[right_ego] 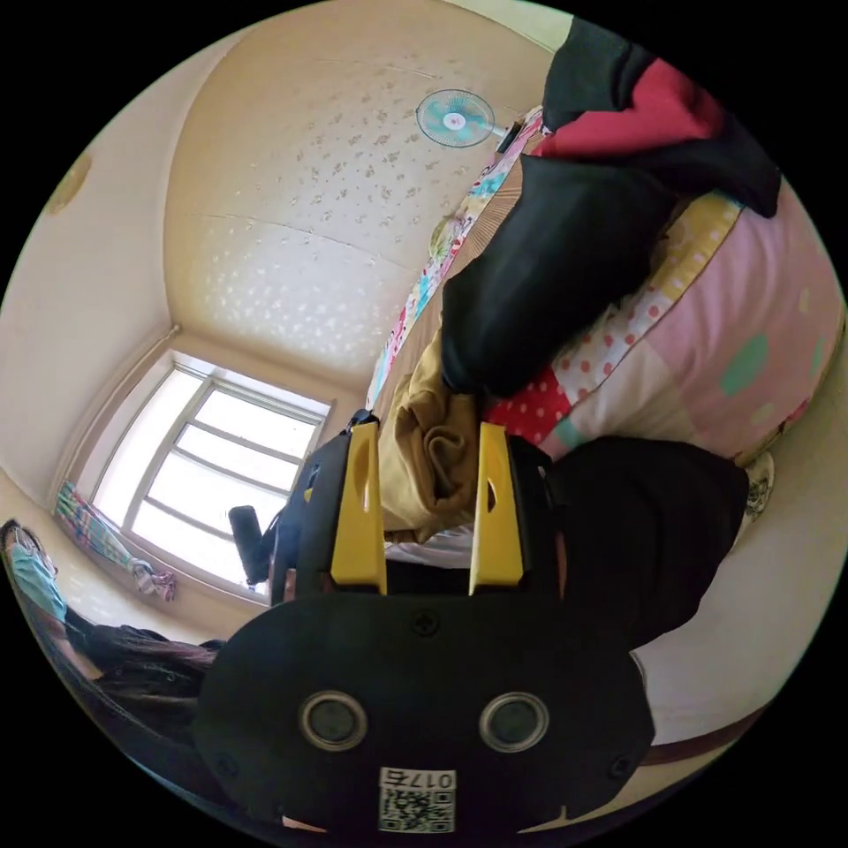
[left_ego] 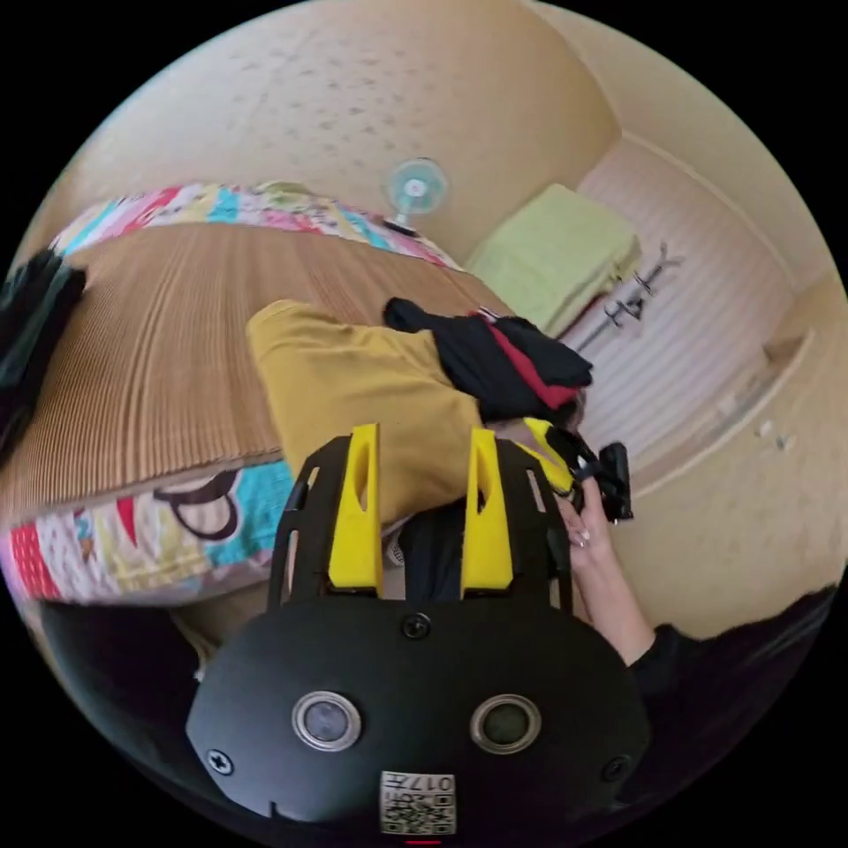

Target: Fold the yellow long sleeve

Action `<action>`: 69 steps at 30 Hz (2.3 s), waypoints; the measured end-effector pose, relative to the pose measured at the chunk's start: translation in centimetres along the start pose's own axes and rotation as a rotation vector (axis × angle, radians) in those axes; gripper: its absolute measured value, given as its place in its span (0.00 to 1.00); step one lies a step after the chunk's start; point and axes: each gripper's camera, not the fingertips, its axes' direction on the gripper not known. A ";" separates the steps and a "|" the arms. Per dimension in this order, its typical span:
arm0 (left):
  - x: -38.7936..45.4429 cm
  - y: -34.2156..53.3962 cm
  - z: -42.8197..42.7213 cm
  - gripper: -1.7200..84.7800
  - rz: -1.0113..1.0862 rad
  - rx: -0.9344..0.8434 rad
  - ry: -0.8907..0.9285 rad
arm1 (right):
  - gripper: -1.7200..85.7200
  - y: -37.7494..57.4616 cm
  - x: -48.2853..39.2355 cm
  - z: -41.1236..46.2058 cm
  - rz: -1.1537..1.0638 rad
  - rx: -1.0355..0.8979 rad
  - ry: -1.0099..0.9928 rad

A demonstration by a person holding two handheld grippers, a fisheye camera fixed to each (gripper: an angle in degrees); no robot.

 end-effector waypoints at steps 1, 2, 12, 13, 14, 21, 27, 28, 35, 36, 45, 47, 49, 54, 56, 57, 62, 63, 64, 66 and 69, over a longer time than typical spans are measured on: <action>-2.5 -0.1 -0.8 0.21 -0.093 0.011 0.017 | 0.23 -0.4 -0.1 0.7 -0.003 -0.028 0.018; -3.7 -0.1 -1.2 0.21 -0.134 0.015 0.030 | 0.24 -0.6 -0.2 1.1 -0.003 -0.041 0.029; -15.6 0.0 0.6 0.21 -0.546 -0.172 0.400 | 0.29 -3.1 -1.1 3.6 -0.005 -0.131 0.183; -16.8 -0.1 0.8 0.19 -0.588 -0.188 0.492 | 0.29 -3.3 -0.5 3.4 0.015 -0.136 0.180; -17.4 -0.2 0.9 0.19 -0.608 -0.204 0.536 | 0.29 -3.4 -0.2 3.3 0.025 -0.137 0.180; -20.8 -1.4 -2.2 0.13 -0.760 -0.274 0.930 | 0.34 -5.5 4.6 3.5 0.126 -0.259 0.119; -20.8 -2.0 -6.6 0.12 -0.871 -0.292 1.157 | 0.33 -5.5 5.1 5.4 0.197 -0.405 -0.075; -20.5 -2.5 -8.0 0.12 -0.848 -0.292 1.147 | 0.33 -5.2 5.7 6.1 0.234 -0.443 -0.146; -18.8 -5.7 -18.3 0.12 -0.625 -0.187 1.095 | 0.18 -2.6 5.6 6.7 0.318 -0.514 -0.758; -18.1 -6.2 -20.6 0.12 -0.564 -0.162 1.070 | 0.17 -2.6 3.8 6.6 0.280 -0.527 -0.785; -19.4 -5.6 -36.1 0.13 -0.418 0.173 0.845 | 0.15 -3.6 -11.8 13.1 -0.070 -0.703 -0.602; -20.7 -6.2 -39.3 0.13 -0.404 0.256 0.807 | 0.15 -4.0 -16.3 16.6 -0.176 -0.730 -0.556; -21.6 -8.3 -44.8 0.13 -0.325 0.358 0.771 | 0.15 -4.5 -23.3 21.0 -0.328 -0.740 -0.556; -20.6 -14.8 -58.0 0.13 -0.023 0.525 0.589 | 0.15 -4.0 -38.3 27.4 -0.658 -0.618 -0.669; -21.1 -16.8 -61.5 0.13 0.010 0.550 0.477 | 0.16 -3.5 -42.2 30.1 -0.747 -0.563 -0.662; -22.1 -17.7 -63.0 0.13 -0.003 0.551 0.401 | 0.16 -3.0 -43.9 32.3 -0.795 -0.543 -0.622; -30.6 -17.6 -60.1 0.15 -0.301 0.448 0.083 | 0.16 -0.3 -41.6 45.0 -0.673 -0.631 -0.305; -33.5 -16.3 -57.1 0.15 -0.414 0.368 0.030 | 0.15 1.0 -38.9 48.1 -0.620 -0.674 -0.182; -35.9 -14.5 -53.6 0.15 -0.519 0.270 -0.022 | 0.14 2.6 -35.5 50.6 -0.576 -0.717 -0.052; -37.8 -10.7 -48.8 0.15 -0.579 0.222 -0.042 | 0.13 5.2 -30.2 52.7 -0.528 -0.767 0.093; -37.3 -2.0 -44.3 0.09 -0.555 0.478 0.149 | 0.10 7.8 -23.2 50.3 -0.471 -0.728 -0.066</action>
